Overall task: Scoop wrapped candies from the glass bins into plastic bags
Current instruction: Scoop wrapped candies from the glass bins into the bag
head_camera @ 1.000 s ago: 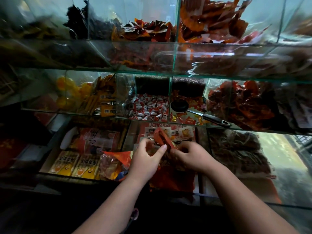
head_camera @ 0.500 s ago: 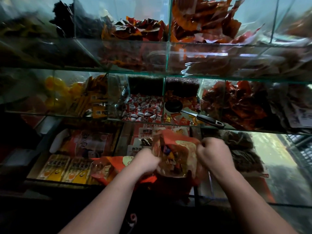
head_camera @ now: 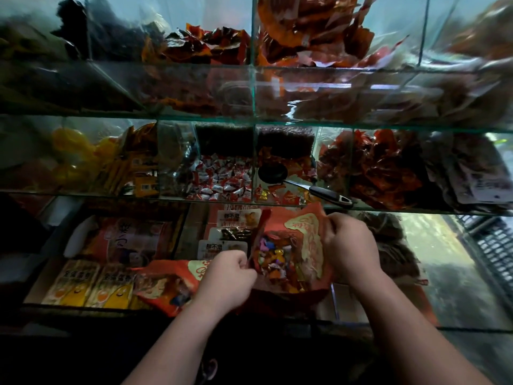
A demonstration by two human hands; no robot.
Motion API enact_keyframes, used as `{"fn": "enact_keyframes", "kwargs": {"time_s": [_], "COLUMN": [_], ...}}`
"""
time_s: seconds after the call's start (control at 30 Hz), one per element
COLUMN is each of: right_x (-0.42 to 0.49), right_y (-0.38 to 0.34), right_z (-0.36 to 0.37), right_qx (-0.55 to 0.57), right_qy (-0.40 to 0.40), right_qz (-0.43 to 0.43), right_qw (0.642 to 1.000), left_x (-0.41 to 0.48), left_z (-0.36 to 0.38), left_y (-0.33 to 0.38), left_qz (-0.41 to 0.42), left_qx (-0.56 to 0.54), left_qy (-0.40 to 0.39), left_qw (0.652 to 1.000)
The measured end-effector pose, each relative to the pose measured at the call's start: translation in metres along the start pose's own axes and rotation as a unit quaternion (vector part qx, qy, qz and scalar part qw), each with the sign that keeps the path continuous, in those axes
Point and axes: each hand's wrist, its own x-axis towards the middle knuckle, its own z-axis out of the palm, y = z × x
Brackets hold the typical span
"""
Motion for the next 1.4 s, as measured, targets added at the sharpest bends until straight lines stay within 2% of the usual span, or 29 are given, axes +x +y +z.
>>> {"fn": "enact_keyframes", "kwargs": {"time_s": [0.07,0.13,0.2,0.3,0.4,0.5,0.57,0.7,0.77,0.83,0.9,0.97,1.0,1.07,1.13,1.2,1.3,1.4], "right_x": [0.001,-0.004,-0.007,0.005,0.018,0.017,0.008,-0.016,-0.026,-0.031,-0.025,-0.013,-0.009,-0.008,-0.017,-0.028,-0.03,-0.031], "right_y": [0.002,-0.001,-0.01,-0.026,-0.033,-0.03,-0.028,-0.019,-0.017,-0.017,-0.014,-0.009,-0.007,0.0,0.003,0.004,0.001,-0.009], "right_z": [-0.002,-0.002,-0.001,-0.003,-0.009,-0.007,-0.001,0.01,0.016,0.021,0.015,0.001,-0.006,-0.011,-0.006,0.0,0.001,-0.002], "right_qx": [-0.007,-0.008,-0.02,-0.074,-0.082,-0.063,-0.049,-0.033,-0.025,-0.019,-0.035,-0.06,-0.064,-0.069,-0.073,-0.049,0.013,0.118], "right_qy": [-0.01,-0.061,-0.078,-0.046,-0.026,-0.103,-0.152,-0.175,-0.224,-0.256,-0.225,-0.148,-0.123,-0.123,-0.158,-0.158,-0.118,-0.074], "right_qz": [0.005,-0.025,-0.083,-0.16,-0.185,-0.154,-0.109,0.025,0.078,0.084,0.048,-0.011,-0.034,-0.055,-0.049,-0.033,-0.004,0.068], "right_qw": [1.0,0.998,0.993,0.983,0.979,0.981,0.981,0.984,0.971,0.963,0.973,0.987,0.99,0.988,0.983,0.986,0.993,0.988], "left_x": [-0.003,-0.01,-0.016,-0.017,-0.016,-0.018,-0.015,0.006,0.022,0.033,0.032,0.021,0.014,0.001,-0.009,-0.013,-0.008,0.005], "left_z": [0.0,0.006,0.011,0.011,0.011,0.015,0.013,-0.009,-0.022,-0.032,-0.034,-0.028,-0.023,-0.011,-0.002,0.002,-0.004,-0.019], "left_y": [0.002,-0.001,-0.001,0.002,0.003,0.001,-0.001,0.01,0.017,0.025,0.031,0.027,0.018,-0.003,-0.024,-0.035,-0.027,-0.001], "left_qz": [-0.038,-0.05,-0.04,-0.032,-0.033,-0.058,-0.071,-0.115,-0.121,-0.098,-0.057,-0.039,-0.042,-0.072,-0.13,-0.156,-0.1,-0.063], "left_qx": [-0.005,0.09,0.134,0.115,0.104,0.125,0.118,0.023,0.025,0.048,0.063,0.022,-0.003,-0.035,-0.086,-0.122,-0.071,-0.001], "left_qy": [-0.024,-0.103,-0.169,-0.194,-0.189,-0.156,-0.083,0.059,0.083,0.068,0.03,-0.014,-0.028,-0.031,-0.021,-0.002,0.063,0.094], "left_qw": [0.999,0.989,0.976,0.974,0.976,0.978,0.987,0.991,0.989,0.992,0.996,0.999,0.999,0.996,0.988,0.98,0.99,0.994]}}
